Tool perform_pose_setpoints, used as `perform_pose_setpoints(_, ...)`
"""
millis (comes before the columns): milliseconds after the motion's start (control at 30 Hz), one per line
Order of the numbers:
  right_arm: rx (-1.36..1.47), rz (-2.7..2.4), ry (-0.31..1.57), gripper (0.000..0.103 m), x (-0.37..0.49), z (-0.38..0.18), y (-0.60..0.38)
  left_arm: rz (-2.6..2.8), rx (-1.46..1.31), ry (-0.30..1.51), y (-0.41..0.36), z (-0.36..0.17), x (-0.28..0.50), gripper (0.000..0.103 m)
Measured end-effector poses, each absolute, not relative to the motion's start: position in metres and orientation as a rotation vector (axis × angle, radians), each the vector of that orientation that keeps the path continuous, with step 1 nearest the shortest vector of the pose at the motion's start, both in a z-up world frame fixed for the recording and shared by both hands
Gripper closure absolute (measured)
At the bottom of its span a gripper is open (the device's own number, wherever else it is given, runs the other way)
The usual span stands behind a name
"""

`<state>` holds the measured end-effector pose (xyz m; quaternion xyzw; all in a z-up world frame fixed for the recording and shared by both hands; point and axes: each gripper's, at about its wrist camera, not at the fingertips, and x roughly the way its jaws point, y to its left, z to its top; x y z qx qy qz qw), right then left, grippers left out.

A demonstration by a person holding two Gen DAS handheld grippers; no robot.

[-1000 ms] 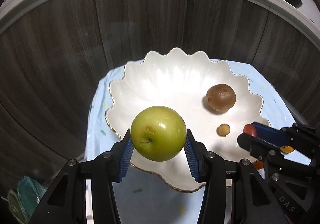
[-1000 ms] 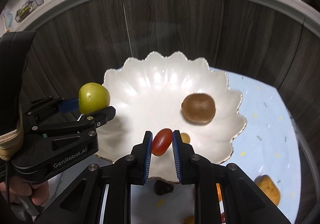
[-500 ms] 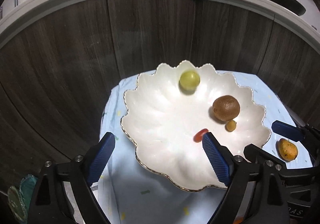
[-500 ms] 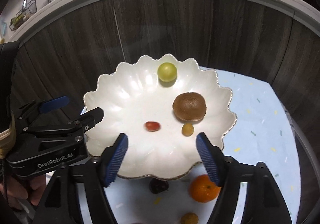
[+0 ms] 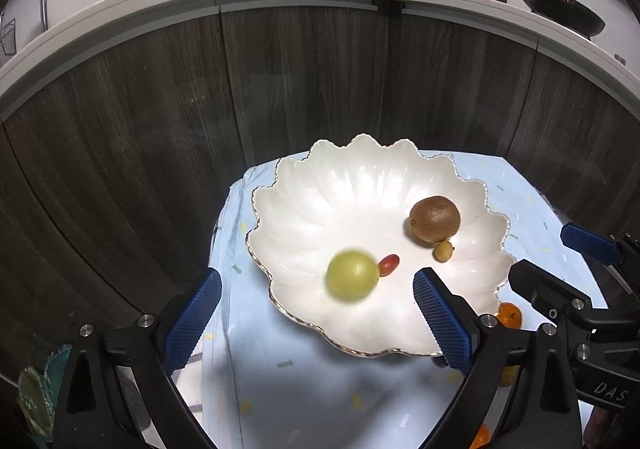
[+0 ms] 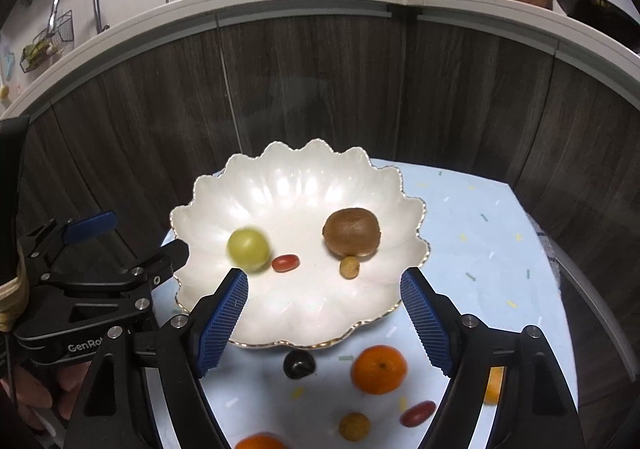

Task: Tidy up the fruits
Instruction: 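Withdraw both grippers from the bowl toward the remaining fruits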

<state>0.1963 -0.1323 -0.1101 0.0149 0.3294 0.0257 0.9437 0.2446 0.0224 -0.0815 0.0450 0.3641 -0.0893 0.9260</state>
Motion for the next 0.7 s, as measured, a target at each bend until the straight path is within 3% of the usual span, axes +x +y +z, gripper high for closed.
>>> perform_pose_setpoints(700, 0.07, 0.022, 0.638, 0.024, 0.155, -0.1, -0.162, -0.199, 0.104, 0.714, 0.001, -0.06, 0.2, 0.001)
